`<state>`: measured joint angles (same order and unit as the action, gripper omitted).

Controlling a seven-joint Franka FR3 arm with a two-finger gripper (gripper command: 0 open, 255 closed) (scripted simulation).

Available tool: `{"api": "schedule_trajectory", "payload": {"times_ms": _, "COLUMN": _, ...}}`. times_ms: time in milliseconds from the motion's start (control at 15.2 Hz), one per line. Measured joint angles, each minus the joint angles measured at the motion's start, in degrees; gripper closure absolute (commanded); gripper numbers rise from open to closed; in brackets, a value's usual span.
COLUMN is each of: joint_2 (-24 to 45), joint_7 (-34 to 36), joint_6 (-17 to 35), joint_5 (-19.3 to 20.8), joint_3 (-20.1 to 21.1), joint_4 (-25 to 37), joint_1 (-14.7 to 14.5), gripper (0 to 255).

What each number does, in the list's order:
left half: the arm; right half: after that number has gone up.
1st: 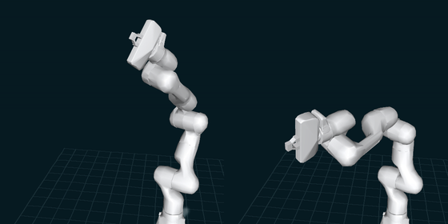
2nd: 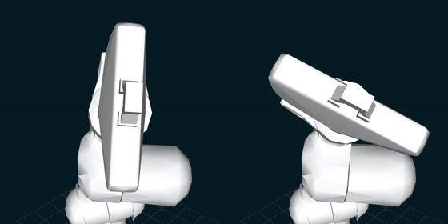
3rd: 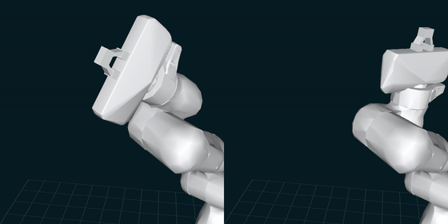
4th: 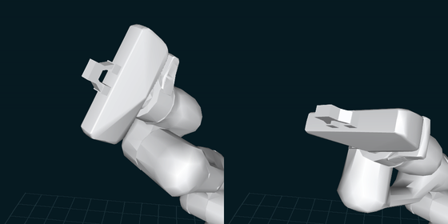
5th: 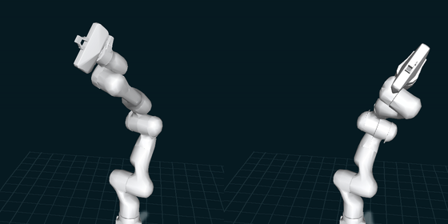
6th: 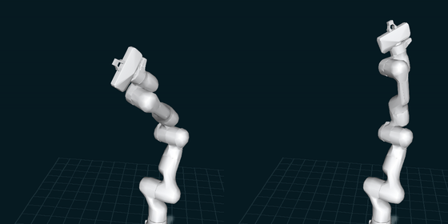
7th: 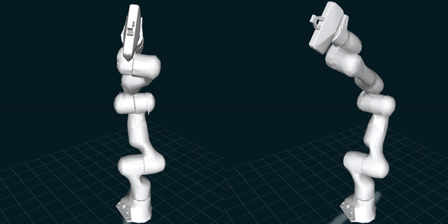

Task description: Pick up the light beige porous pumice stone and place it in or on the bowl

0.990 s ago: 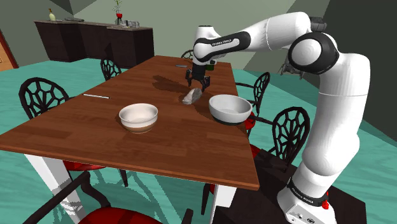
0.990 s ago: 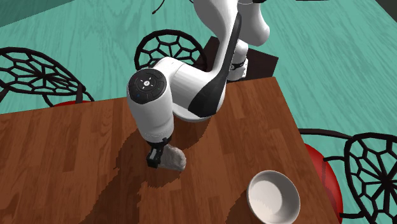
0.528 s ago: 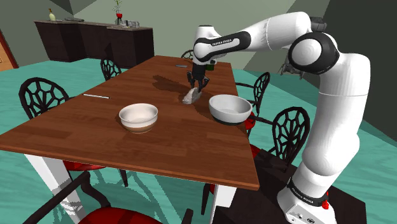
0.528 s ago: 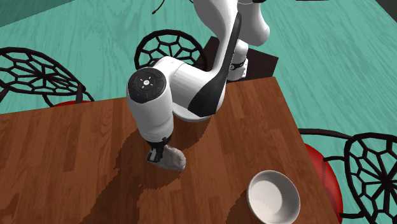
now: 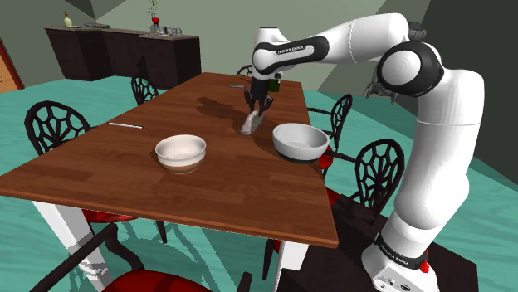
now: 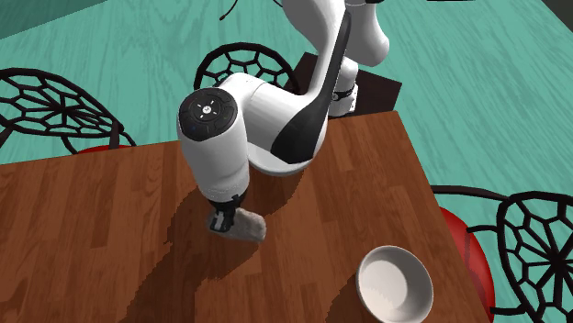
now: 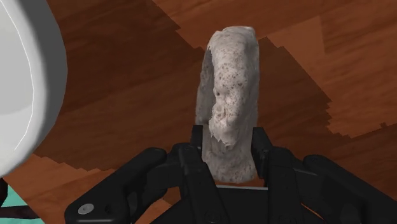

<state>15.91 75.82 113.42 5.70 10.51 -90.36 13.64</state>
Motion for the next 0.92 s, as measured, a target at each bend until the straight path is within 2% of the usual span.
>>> {"api": "schedule_trajectory", "payload": {"times_ms": 924, "joint_2": 0.78, "joint_7": -0.43, "joint_6": -11.03, "joint_5": -0.07, "joint_3": 0.20, "joint_4": 11.80, "joint_1": -0.51, "gripper": 255}}
